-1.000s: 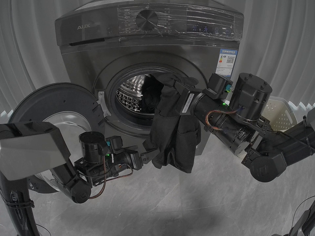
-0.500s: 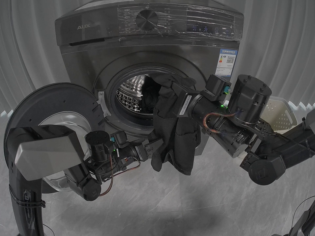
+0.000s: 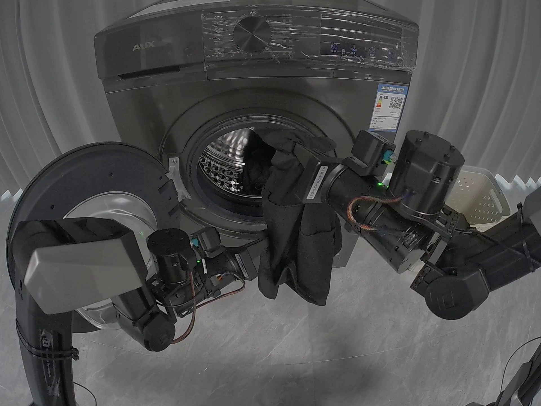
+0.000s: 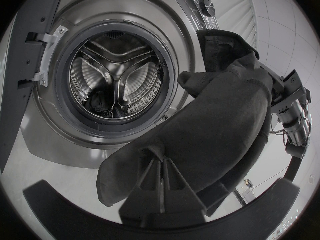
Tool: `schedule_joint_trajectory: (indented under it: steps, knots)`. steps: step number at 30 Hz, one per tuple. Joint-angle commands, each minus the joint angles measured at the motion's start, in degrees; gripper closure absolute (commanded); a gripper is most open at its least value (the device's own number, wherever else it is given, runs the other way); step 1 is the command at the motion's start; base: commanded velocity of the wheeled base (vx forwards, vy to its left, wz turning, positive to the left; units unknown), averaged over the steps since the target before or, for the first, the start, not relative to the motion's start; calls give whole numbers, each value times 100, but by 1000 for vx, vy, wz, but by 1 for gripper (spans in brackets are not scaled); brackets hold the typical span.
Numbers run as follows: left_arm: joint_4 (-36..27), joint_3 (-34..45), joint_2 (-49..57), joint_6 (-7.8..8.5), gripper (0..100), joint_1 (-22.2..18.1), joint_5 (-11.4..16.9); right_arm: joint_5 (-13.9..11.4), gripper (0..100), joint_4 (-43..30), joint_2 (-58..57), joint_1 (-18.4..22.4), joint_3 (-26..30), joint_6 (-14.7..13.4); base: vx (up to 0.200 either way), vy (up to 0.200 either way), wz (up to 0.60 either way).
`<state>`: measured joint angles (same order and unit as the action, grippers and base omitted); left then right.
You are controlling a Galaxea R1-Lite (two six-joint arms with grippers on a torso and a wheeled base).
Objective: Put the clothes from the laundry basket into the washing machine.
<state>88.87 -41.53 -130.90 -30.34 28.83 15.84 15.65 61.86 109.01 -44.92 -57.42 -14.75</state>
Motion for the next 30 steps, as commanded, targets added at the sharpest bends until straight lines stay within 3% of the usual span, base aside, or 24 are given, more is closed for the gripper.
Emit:
schedule_joint_trajectory:
  steps: [1,7,9,14,23,24,30]
  knots:
    - [-1,532,645,28,100,52,25,-10,100,2,6,54,-6,-2,0,0,0]
    - [8,1411,1673,55,100,0,104,-1,100,2,6,133,-15,-2,0,0,0]
    - [8,1701,1998,64,100,-35,289,8,100,2,6,177,-15,-2,0,0,0]
    - [8,1912,2245,72,100,-176,517,17,100,-7,33,194,3,-2,0,0,0]
    - [8,1921,2104,46,100,-141,535,17,100,2,59,133,-6,-2,0,0,0]
    - [8,1912,2051,46,0,-141,543,17,100,2,59,115,-6,-2,0,0,0]
    - [8,1728,1541,64,0,-123,543,17,100,-16,59,71,-33,7,0,0,0]
